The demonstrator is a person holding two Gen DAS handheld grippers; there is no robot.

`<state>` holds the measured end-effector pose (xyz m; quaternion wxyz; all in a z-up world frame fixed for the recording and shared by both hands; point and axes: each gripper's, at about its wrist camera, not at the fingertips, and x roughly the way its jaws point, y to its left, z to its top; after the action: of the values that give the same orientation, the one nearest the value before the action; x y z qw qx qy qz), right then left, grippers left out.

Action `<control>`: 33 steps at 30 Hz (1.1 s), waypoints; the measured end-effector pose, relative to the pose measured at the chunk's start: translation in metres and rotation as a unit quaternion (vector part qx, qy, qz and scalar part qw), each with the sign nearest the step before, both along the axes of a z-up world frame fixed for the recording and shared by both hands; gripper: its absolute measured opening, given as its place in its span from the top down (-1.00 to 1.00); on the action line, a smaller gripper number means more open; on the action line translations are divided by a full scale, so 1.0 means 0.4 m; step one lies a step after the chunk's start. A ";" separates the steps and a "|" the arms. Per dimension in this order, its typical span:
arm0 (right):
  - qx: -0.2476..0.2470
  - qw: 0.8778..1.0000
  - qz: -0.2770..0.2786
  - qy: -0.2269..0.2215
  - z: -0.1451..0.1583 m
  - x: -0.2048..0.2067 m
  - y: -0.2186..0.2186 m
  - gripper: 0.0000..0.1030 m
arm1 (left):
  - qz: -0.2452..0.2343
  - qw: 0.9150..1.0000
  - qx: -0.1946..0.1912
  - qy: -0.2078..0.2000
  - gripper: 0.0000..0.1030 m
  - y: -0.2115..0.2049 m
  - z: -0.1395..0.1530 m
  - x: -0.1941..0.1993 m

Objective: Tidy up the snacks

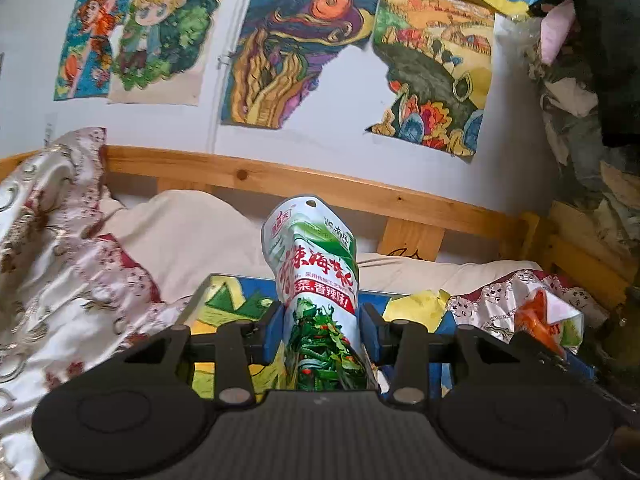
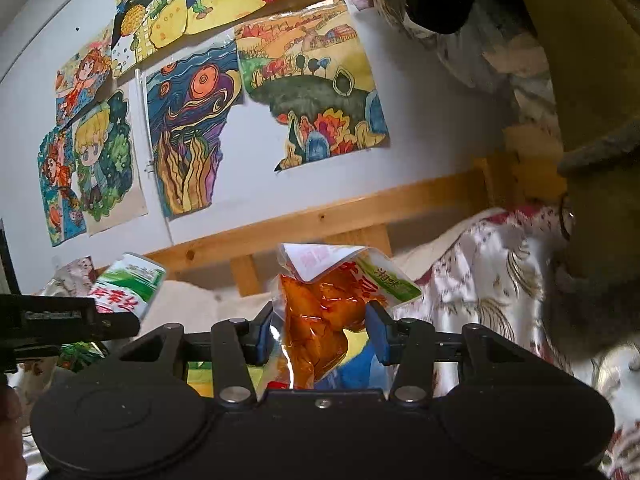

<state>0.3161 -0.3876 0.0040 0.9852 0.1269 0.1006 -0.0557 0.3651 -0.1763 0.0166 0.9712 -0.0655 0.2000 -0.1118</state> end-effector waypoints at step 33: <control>-0.055 0.993 0.019 0.106 -0.199 0.170 0.040 0.06 | 0.019 0.995 0.037 0.087 0.13 -0.064 -0.242 0.198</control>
<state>0.3840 -0.3716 -0.0756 0.9754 0.0635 0.2033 -0.0560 0.4442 -0.2021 -0.0800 0.9538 -0.0431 0.2863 -0.0800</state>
